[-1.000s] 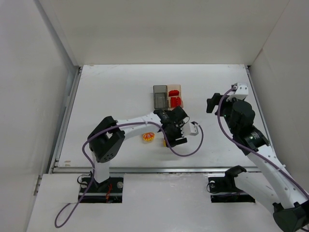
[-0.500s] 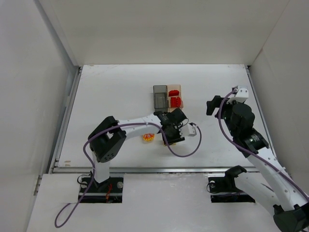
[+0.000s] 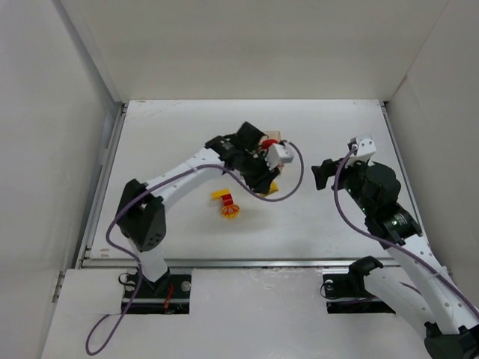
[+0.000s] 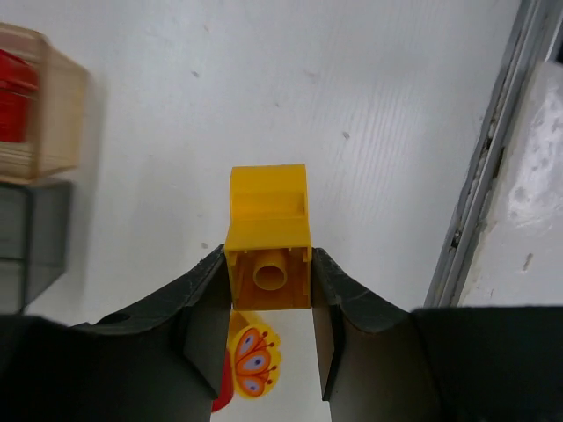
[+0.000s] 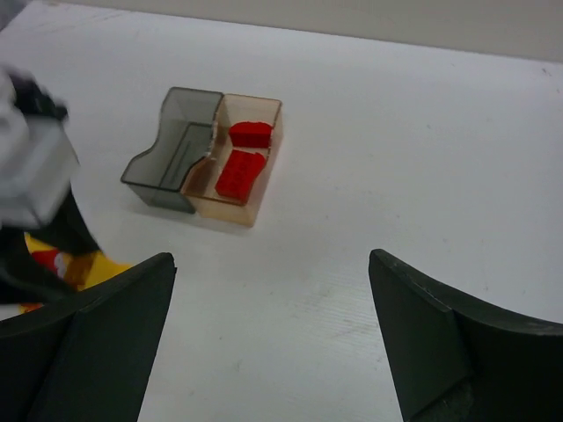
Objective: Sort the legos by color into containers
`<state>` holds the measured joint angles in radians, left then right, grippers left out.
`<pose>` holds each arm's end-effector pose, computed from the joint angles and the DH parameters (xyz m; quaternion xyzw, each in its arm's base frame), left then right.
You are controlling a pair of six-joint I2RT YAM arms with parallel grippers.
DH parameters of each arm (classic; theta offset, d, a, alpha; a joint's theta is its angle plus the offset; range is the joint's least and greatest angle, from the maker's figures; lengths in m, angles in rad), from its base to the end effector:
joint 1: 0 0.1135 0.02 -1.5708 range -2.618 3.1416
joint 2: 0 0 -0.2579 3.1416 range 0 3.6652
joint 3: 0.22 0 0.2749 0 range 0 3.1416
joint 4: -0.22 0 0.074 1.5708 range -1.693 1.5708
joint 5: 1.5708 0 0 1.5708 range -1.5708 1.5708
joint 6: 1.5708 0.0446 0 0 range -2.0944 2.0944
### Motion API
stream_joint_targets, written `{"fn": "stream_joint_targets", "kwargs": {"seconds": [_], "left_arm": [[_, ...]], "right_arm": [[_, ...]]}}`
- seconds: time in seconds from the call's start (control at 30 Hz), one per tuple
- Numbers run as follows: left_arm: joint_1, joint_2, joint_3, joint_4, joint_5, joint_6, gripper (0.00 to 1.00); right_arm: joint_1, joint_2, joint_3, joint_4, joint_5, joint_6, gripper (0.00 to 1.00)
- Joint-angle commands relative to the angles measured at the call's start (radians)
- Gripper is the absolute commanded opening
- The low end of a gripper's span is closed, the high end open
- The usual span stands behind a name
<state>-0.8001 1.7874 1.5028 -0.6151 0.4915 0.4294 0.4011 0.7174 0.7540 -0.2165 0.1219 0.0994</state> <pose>0.2776 -0.3161 0.2589 0.5937 0.7020 -0.2846 0.2716 0.1935 0.0762 0.3317 -0.0766 0.7635 0.1131 0.6312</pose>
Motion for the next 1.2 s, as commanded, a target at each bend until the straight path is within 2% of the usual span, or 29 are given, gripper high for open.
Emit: {"fn": "stream_joint_targets", "kwargs": {"seconds": [0.0,0.03,0.2,0.27,0.33,0.53,1.0,1.1,1.17], "left_arm": [[0.056,-0.189,0.062,-0.032,0.212,0.057,0.0],[0.067,-0.215,0.062,-0.032,0.226,0.086,0.0],[0.067,-0.399,-0.058,0.098,0.226,0.227,0.0],[0.067,-0.442,-0.113,0.153,0.235,0.238,0.0],[0.067,-0.482,-0.125,0.225,0.246,0.25,0.0],[0.067,-0.427,-0.055,0.19,0.246,0.285,0.0],[0.038,-0.398,-0.004,0.112,0.318,0.359,0.0],[0.025,-0.398,-0.004,0.083,0.328,0.388,0.0],[0.025,-0.398,-0.004,0.083,0.338,0.397,0.0]], "right_arm": [[0.008,-0.061,0.033,0.017,-0.233,-0.176,0.96],[0.008,-0.061,0.033,0.017,-0.32,-0.203,0.96],[0.008,-0.075,0.01,0.017,-0.565,-0.348,0.93],[0.008,-0.05,0.01,0.026,-0.705,-0.378,0.93],[0.018,0.0,0.044,0.026,-0.764,-0.412,0.93],[0.097,0.068,0.137,0.04,-0.788,-0.475,0.93],[0.14,0.224,0.203,0.06,-0.809,-0.546,0.93],[0.14,0.257,0.223,0.06,-0.809,-0.557,0.9],[0.14,0.277,0.232,0.06,-0.809,-0.567,0.84]]}}
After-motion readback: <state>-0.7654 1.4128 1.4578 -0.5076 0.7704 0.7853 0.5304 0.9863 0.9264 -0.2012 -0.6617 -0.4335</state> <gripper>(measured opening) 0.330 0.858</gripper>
